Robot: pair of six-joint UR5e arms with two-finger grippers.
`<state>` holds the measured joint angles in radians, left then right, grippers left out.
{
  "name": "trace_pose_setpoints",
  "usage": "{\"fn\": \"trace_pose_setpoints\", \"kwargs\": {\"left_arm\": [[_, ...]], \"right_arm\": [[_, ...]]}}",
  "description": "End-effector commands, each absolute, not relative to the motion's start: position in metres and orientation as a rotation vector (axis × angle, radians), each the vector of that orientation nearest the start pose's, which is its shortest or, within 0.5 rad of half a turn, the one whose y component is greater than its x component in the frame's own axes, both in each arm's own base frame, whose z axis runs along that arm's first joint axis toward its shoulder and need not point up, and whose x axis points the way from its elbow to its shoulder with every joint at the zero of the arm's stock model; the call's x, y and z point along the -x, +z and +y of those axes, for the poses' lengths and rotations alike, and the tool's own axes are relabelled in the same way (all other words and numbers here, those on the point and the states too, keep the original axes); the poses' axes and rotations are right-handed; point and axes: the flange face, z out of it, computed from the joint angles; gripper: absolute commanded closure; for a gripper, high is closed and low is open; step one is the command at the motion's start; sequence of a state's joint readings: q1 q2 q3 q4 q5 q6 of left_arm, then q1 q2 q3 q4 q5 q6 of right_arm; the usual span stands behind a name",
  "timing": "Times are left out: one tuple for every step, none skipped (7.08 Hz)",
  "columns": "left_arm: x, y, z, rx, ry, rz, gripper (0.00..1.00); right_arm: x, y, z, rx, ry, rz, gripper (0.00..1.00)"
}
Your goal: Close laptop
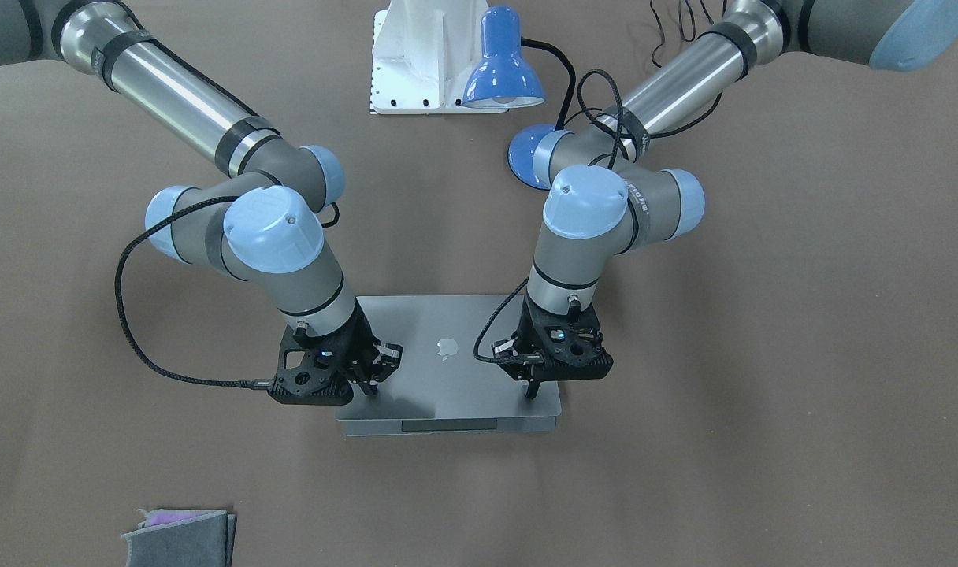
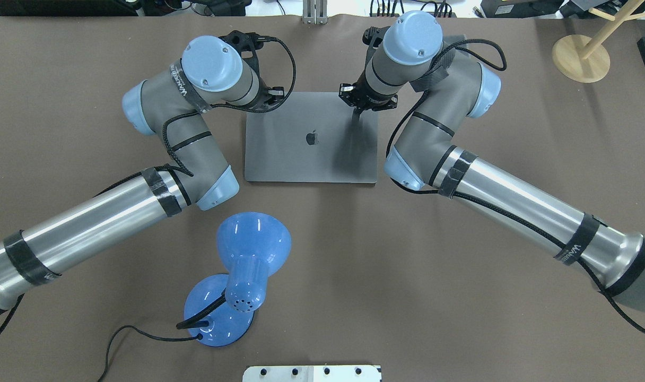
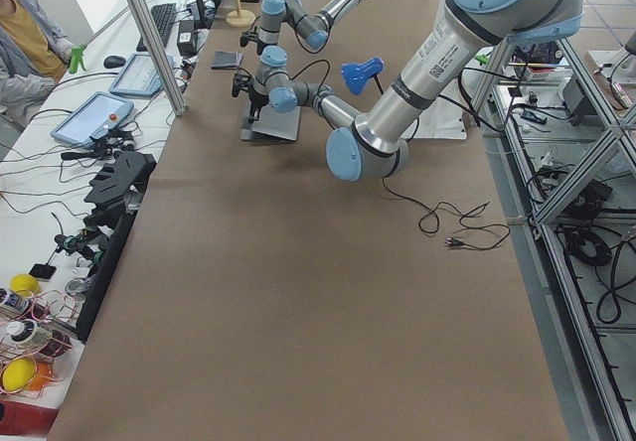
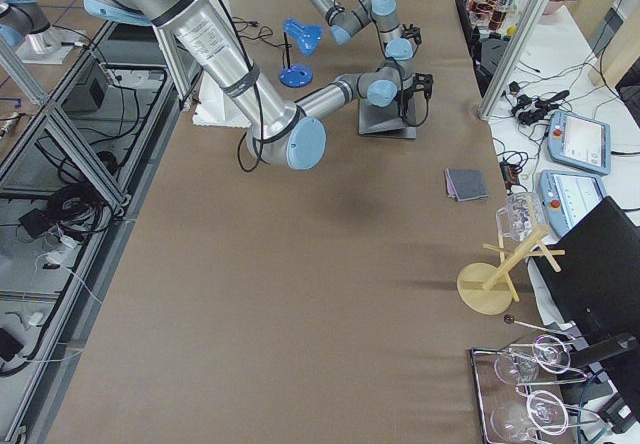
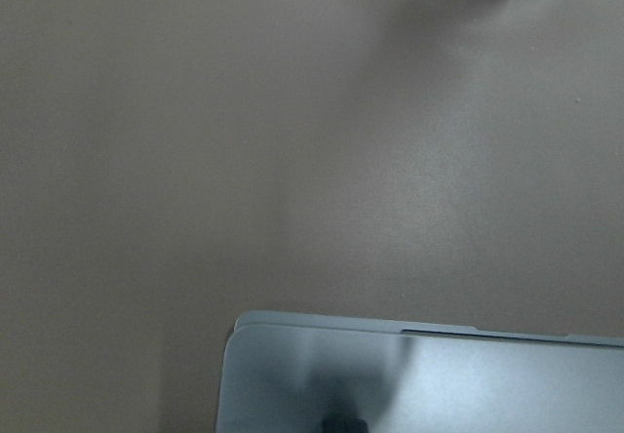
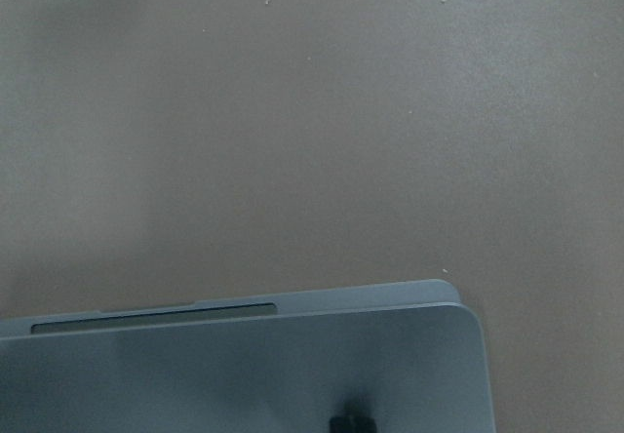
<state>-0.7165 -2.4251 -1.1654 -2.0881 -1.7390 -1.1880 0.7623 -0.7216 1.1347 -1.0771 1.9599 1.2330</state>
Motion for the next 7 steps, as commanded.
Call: {"fn": "trace_pose_setpoints", "kwargs": {"left_arm": [[-0.538, 0.246, -0.625, -0.371, -0.215, 0.906, 1.0], [-0.521, 0.241, -0.635, -0.36, -0.214, 0.933, 1.0], [-0.467, 0.224, -0.647, -0.322, -0.183, 1.003, 1.0], [-0.414, 0.228, -0.648, -0.227, -0.165, 1.044, 1.0], [-0.342, 0.252, -0.63, -0.203, -0.141, 1.066, 1.0], [-0.276, 0.271, -0.603, -0.226, -0.083, 1.06, 1.0], [-0.216, 0.29, -0.576, -0.216, -0.065, 1.033, 1.0]], "right_arm": [[0.523, 0.266, -0.638, -0.119, 0.205, -0.973, 1.0], [0.502, 0.259, -0.648, -0.102, 0.208, -1.003, 1.0], [0.457, 0.247, -0.656, -0.076, 0.2, -1.064, 1.0], [0.395, 0.252, -0.658, -0.06, 0.206, -1.118, 1.0], [0.309, 0.283, -0.656, -0.038, 0.233, -1.16, 1.0], [0.24, 0.312, -0.634, -0.084, 0.203, -1.18, 1.0], [0.168, 0.366, -0.602, -0.127, 0.157, -1.172, 1.0]]}}
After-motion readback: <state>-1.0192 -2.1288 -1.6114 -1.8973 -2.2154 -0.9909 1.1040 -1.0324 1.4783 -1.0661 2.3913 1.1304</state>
